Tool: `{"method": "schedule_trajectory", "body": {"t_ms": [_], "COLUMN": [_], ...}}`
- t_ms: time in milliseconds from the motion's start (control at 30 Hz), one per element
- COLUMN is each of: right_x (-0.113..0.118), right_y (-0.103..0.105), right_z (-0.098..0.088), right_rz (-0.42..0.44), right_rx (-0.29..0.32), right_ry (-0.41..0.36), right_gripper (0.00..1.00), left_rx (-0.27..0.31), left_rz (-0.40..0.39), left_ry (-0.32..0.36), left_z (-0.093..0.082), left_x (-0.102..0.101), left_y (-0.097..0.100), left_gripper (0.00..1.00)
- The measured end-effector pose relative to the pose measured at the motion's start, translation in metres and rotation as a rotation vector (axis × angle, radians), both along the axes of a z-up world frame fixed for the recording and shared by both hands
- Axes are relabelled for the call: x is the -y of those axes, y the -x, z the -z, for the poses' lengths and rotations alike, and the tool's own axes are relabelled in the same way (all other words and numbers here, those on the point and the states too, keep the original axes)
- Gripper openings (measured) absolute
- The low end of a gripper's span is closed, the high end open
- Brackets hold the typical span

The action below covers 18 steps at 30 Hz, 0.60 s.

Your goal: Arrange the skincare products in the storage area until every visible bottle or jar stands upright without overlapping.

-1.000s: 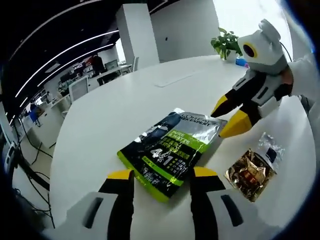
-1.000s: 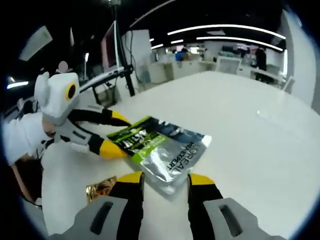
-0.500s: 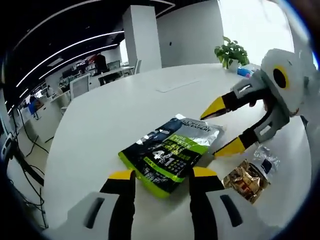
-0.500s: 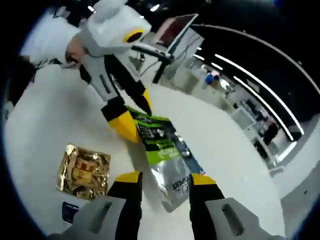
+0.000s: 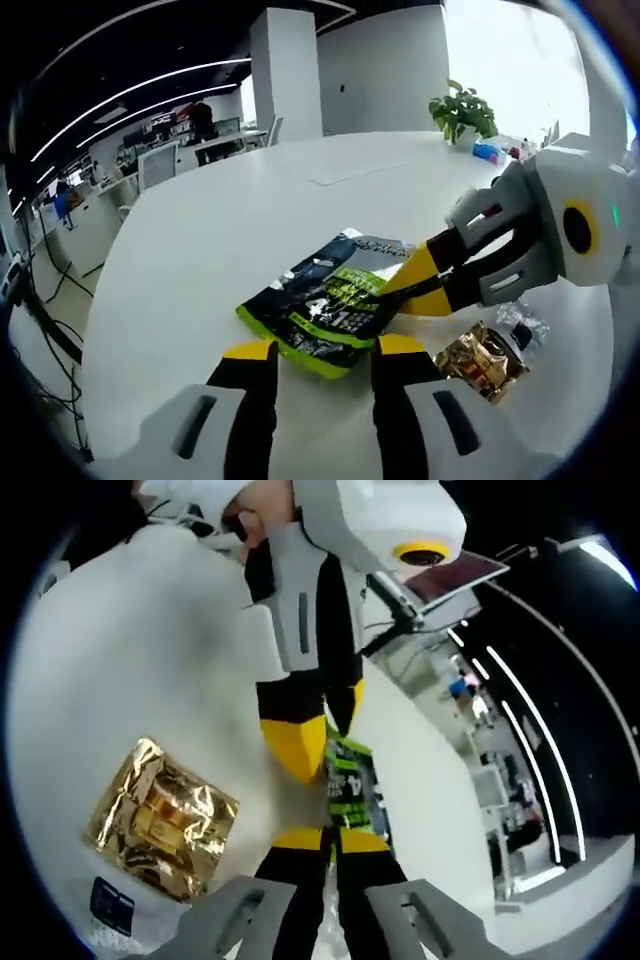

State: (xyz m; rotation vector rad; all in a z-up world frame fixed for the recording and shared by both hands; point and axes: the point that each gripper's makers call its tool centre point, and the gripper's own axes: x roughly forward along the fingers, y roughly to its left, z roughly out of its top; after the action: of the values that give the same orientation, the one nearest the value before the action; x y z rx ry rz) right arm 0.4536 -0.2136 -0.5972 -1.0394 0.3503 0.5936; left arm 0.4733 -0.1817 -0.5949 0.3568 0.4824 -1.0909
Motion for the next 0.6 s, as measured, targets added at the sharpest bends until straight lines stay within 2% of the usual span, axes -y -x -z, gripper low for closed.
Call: {"method": "schedule_trajectory", "body": {"t_ms": [100,267,367,533,567,600], "right_x": [0.003,0.008,0.011,0.009,0.009,0.008], "right_y": [0.001,0.007,0.013,0.02,0.022,0.024], "right_z": [-0.006,-0.015,-0.017,-0.023,-0.025,-0.028], "right_rz": [-0.019,-0.025,-0.03,-0.042,-0.042,-0.041], "right_rx": [0.01,0.004,-0.004,-0.004,-0.009,-0.007], "right_ry": [-0.001,-0.015,-0.016,-0.068,-0.079,-0.084], "right_gripper": [0.0,0.0,0.0,0.0,0.0,0.0], "left_rx": [0.009,0.112,0.14,0.301,0.337,0.348], "left_rz": [-0.004,0.027,0.051,0.137,0.164,0.177], "left_ry": [0.008,-0.04,-0.06,-0.112,-0.139,-0.165], "left_z": [-0.003,-0.007,-0.008,-0.017,-0.016,-0.014], "left_x": [-0.001,0.001,0.001,0.006,0.005,0.004], "left_y": [-0.003,-0.005,-0.005,-0.001,-0.001,0.001], "left_gripper": [0.32,0.36,0.37,0.41,0.42,0.42]}}
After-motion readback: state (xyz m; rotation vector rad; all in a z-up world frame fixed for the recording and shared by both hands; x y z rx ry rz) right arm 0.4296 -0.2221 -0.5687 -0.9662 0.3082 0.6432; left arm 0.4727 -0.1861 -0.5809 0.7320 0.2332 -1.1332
